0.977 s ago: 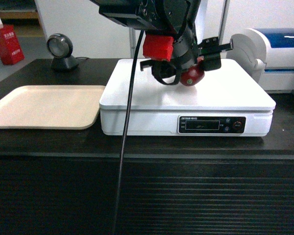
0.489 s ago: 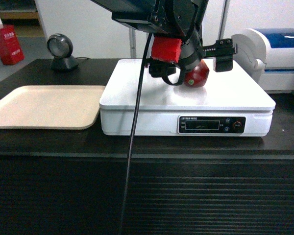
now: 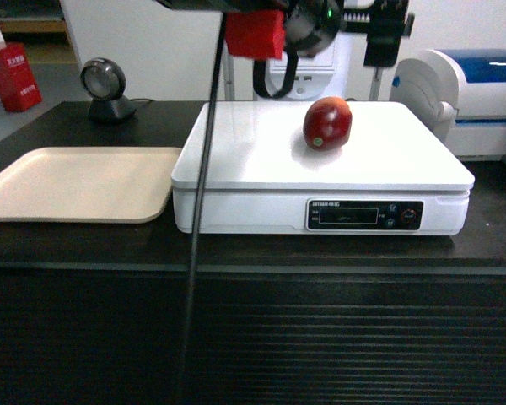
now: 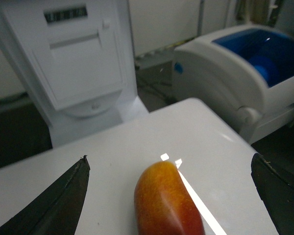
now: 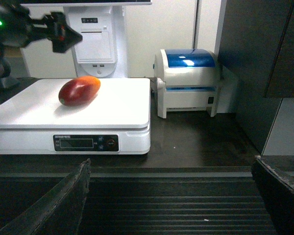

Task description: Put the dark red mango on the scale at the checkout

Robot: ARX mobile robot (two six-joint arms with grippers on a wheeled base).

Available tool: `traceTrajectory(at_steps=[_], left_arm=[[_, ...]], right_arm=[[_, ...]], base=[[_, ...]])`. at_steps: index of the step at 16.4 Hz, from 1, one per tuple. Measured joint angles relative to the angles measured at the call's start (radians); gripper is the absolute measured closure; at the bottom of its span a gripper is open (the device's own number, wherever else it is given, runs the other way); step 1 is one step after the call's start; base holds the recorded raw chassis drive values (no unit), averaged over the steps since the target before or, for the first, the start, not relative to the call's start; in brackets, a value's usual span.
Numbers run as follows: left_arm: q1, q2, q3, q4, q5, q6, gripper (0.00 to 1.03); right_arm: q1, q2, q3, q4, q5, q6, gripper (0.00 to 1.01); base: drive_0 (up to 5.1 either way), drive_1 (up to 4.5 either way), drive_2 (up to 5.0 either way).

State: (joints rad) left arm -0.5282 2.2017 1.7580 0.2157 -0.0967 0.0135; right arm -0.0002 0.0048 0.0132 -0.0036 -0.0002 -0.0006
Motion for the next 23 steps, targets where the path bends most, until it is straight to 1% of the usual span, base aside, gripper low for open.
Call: traceTrajectory(at_steps=[1,2,3,4,6,7,8,9,11,12,13,14,15,16,18,19,20,21,22,23], left_arm=[[0.001,-0.074,-0.077,0.075,0.054,0.061,0.05],[0.010,-0.159,-0.175,0.146,0.106,0.102,0.05],[0.016,-0.230,-0.260,0.191,0.142,0.119,0.05],[0.033,-0.296,-0.348,0.239,0.150,0.126,0.05],[0.117,-0.437,-0.534,0.323,0.149,0.123,0.05],[0.168,-0.525,-0.627,0.338,0.146,0.113,0.05],[0.206,-0.602,-0.695,0.350,0.134,0.101,0.05],[0.238,-0.690,-0.764,0.364,0.129,0.099,0.05],[0.285,-0.832,-0.864,0.357,0.127,0.099,0.05],[0.299,-0.895,-0.895,0.279,0.063,0.083,0.09],[0.327,-0.966,-0.964,0.248,-0.033,0.045,0.20],[0.374,-1.049,-1.067,0.249,-0.043,0.024,0.31],[0.418,-1.126,-1.158,0.258,-0.029,0.011,0.41],[0.438,-1.206,-1.252,0.294,-0.019,-0.002,0.54],[0.442,-1.270,-1.356,0.331,0.015,-0.007,0.76],[0.451,-1.297,-1.416,0.338,0.024,-0.007,0.89],[0.469,-1.322,-1.453,0.340,0.043,-0.007,0.99],[0.524,-1.364,-1.494,0.348,0.089,-0.010,1.01],[0.537,-1.395,-1.520,0.354,0.082,-0.011,1.01],[0.530,-1.427,-1.548,0.354,0.094,-0.011,1.01]], right_arm=[[0.000,0.000,0.000,0.000,0.000,0.000,0.03],[0.000,0.000,0.000,0.000,0.000,0.000,0.03],[0.000,0.000,0.000,0.000,0.000,0.000,0.03],[0.000,0.000,0.000,0.000,0.000,0.000,0.03],[0.000,0.000,0.000,0.000,0.000,0.000,0.03],[0.000,0.000,0.000,0.000,0.000,0.000,0.03],[0.000,0.000,0.000,0.000,0.000,0.000,0.03],[0.000,0.000,0.000,0.000,0.000,0.000,0.03],[0.000,0.000,0.000,0.000,0.000,0.000,0.03],[0.000,0.000,0.000,0.000,0.000,0.000,0.03],[0.000,0.000,0.000,0.000,0.000,0.000,0.03],[0.000,0.000,0.000,0.000,0.000,0.000,0.03],[0.000,0.000,0.000,0.000,0.000,0.000,0.03],[0.000,0.000,0.000,0.000,0.000,0.000,0.03],[0.000,0.000,0.000,0.000,0.000,0.000,0.03],[0.000,0.000,0.000,0.000,0.000,0.000,0.03],[0.000,0.000,0.000,0.000,0.000,0.000,0.03],[0.000,0.000,0.000,0.000,0.000,0.000,0.03],[0.000,0.000,0.000,0.000,0.000,0.000,0.03],[0.000,0.000,0.000,0.000,0.000,0.000,0.03]], base=[[0.0,0.00,0.0],[0.0,0.00,0.0],[0.0,0.00,0.0],[0.0,0.00,0.0],[0.0,0.00,0.0],[0.0,0.00,0.0],[0.0,0.00,0.0],[0.0,0.00,0.0],[0.0,0.00,0.0],[0.0,0.00,0.0],[0.0,0.00,0.0],[0.0,0.00,0.0],[0.0,0.00,0.0],[0.0,0.00,0.0],[0.0,0.00,0.0],[0.0,0.00,0.0],[0.0,0.00,0.0],[0.0,0.00,0.0],[0.0,0.00,0.0],[0.0,0.00,0.0]])
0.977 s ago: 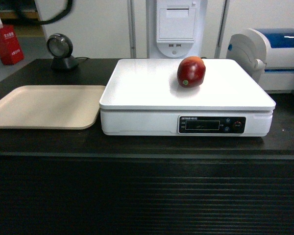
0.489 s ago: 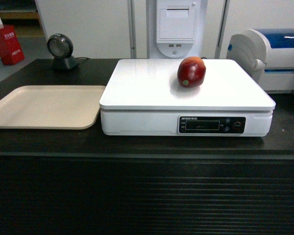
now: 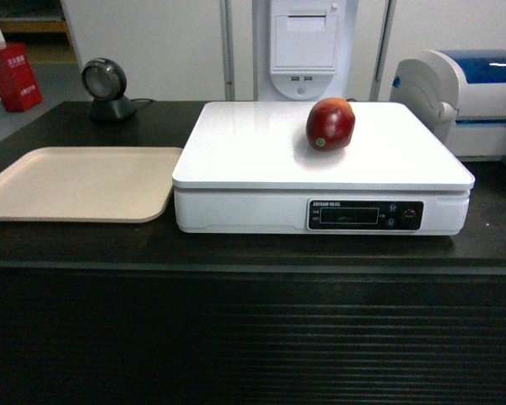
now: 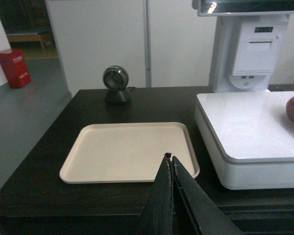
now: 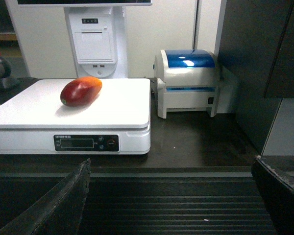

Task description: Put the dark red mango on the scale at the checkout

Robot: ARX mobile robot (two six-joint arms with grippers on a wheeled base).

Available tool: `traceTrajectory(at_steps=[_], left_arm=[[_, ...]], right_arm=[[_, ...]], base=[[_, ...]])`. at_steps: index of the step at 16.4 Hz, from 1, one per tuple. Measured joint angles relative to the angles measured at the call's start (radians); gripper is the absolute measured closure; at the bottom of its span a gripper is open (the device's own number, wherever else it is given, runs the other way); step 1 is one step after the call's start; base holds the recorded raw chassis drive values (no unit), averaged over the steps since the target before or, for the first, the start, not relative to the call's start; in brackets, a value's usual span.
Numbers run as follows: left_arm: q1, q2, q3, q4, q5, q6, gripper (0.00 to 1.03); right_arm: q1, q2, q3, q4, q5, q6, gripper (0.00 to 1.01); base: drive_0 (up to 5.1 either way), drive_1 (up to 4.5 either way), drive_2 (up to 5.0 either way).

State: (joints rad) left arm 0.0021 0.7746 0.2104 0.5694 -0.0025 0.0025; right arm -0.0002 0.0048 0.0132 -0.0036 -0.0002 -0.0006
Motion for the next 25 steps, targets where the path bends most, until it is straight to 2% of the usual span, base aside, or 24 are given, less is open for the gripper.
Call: traceTrajectory(at_steps=[5,12,13,18,24,25], left_arm=[[-0.004,-0.143,-0.100,-0.050,0.003,0.000,1.01],[-0.004,-0.356,-0.170,-0.188,0.003,0.000,1.01],[-0.004,-0.363,-0.198,-0.145,0.002,0.000,1.01],[-0.004,-0.491,-0.202,-0.286,0.003,0.000,1.01],[-0.004,-0.607,-0.202,-0.399,0.003,0.000,1.01],[-0.004,-0.698,-0.201,-0.543,0.003,0.000,1.01]], right_arm=[[0.000,0.000,0.000,0.000,0.000,0.000,0.03],[0.000,0.000,0.000,0.000,0.000,0.000,0.03],[0.000,0.000,0.000,0.000,0.000,0.000,0.03],[0.000,0.000,0.000,0.000,0.000,0.000,0.03],[0.000,0.000,0.000,0.000,0.000,0.000,0.03],[0.000,0.000,0.000,0.000,0.000,0.000,0.03]], base=[[0.0,0.00,0.0],[0.0,0.00,0.0],[0.0,0.00,0.0],[0.0,0.00,0.0],[0.0,0.00,0.0],[0.0,0.00,0.0]])
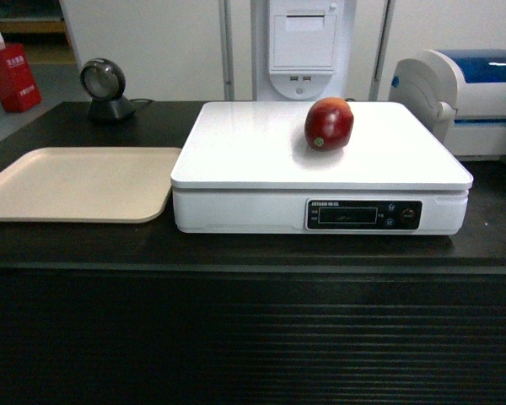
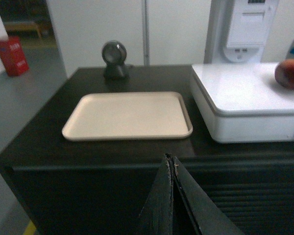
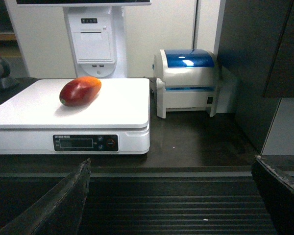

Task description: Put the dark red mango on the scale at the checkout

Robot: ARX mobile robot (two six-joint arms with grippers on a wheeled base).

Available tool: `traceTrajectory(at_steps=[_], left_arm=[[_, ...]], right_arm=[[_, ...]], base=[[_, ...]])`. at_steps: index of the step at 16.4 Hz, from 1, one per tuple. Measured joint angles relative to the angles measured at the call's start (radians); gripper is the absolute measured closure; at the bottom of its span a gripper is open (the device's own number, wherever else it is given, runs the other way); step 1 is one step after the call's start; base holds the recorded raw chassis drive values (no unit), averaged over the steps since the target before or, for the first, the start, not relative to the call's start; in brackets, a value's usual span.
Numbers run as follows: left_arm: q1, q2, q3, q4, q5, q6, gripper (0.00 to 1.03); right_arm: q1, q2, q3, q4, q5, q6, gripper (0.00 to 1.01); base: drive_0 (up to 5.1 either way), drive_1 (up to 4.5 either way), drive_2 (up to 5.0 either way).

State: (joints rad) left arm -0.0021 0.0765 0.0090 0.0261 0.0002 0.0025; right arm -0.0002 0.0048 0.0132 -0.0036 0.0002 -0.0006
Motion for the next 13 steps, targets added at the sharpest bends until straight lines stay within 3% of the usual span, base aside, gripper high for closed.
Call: traceTrajectory(at_steps=[10,11,13], left_arm=[[0.000,-0.068,0.000,-0.029,0.000,0.000,1.01],[0.000,-0.068,0.000,-0.029,0.000,-0.001,1.00],[0.000,-0.068,0.000,-0.029,0.000,-0.001,0.82]], right_arm=[[0.000,0.000,0.000,0.000,0.000,0.000,0.03],[0.000,0.000,0.000,0.000,0.000,0.000,0.03],[0.000,0.000,0.000,0.000,0.000,0.000,0.03]], base=[[0.0,0.00,0.0],[0.0,0.00,0.0],[0.0,0.00,0.0]])
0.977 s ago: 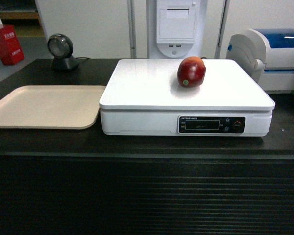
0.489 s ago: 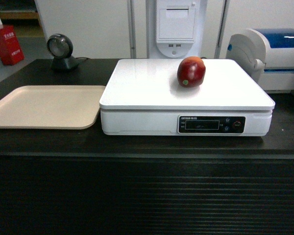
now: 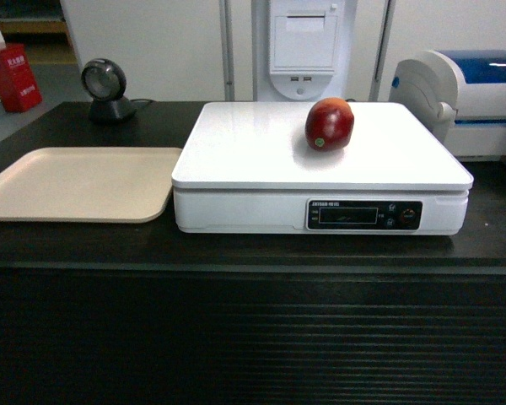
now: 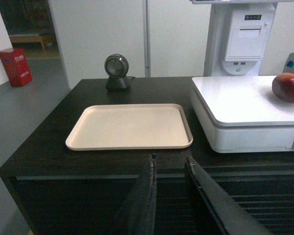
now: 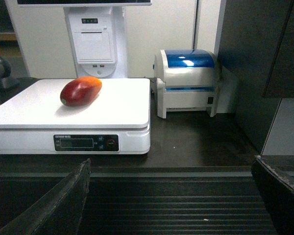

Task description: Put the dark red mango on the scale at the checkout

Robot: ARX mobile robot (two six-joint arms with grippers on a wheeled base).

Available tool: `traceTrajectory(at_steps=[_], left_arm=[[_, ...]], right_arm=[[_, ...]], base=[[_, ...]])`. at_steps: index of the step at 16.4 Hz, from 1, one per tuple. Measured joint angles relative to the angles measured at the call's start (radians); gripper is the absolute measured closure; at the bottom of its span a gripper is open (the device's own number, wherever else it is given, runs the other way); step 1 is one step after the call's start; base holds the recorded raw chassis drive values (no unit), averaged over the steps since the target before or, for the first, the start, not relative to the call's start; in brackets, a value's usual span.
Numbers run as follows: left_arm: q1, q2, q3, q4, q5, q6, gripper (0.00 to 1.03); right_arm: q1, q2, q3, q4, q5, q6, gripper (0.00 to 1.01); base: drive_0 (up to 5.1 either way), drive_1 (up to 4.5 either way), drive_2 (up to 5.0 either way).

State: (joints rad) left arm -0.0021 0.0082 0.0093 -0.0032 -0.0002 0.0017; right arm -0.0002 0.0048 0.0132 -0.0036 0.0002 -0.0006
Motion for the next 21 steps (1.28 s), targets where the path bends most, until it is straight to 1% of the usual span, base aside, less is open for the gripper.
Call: traceTrajectory(at_steps=[1,2,4,5,7,21], left_arm=[[0.000,0.000,0.000,0.000,0.000,0.000,0.69],[0.000,0.000,0.000,0.000,0.000,0.000,0.60],[0.000,0.000,0.000,0.000,0.000,0.000,0.35],[0.000,0.000,0.000,0.000,0.000,0.000,0.28],[0.000,0.000,0.000,0.000,0.000,0.000,0.05],[0.000,0.000,0.000,0.000,0.000,0.000,0.05]], right_arm=[[0.000,0.000,0.000,0.000,0.000,0.000,0.03],[0.000,0.000,0.000,0.000,0.000,0.000,0.03],[0.000,0.000,0.000,0.000,0.000,0.000,0.03],[0.000,0.000,0.000,0.000,0.000,0.000,0.03],[0.000,0.000,0.000,0.000,0.000,0.000,0.03],[0.000,0.000,0.000,0.000,0.000,0.000,0.03]], base=[[0.0,0.00,0.0],[0.0,0.00,0.0],[0.0,0.00,0.0],[0.0,0.00,0.0],[0.0,0.00,0.0],[0.0,0.00,0.0]])
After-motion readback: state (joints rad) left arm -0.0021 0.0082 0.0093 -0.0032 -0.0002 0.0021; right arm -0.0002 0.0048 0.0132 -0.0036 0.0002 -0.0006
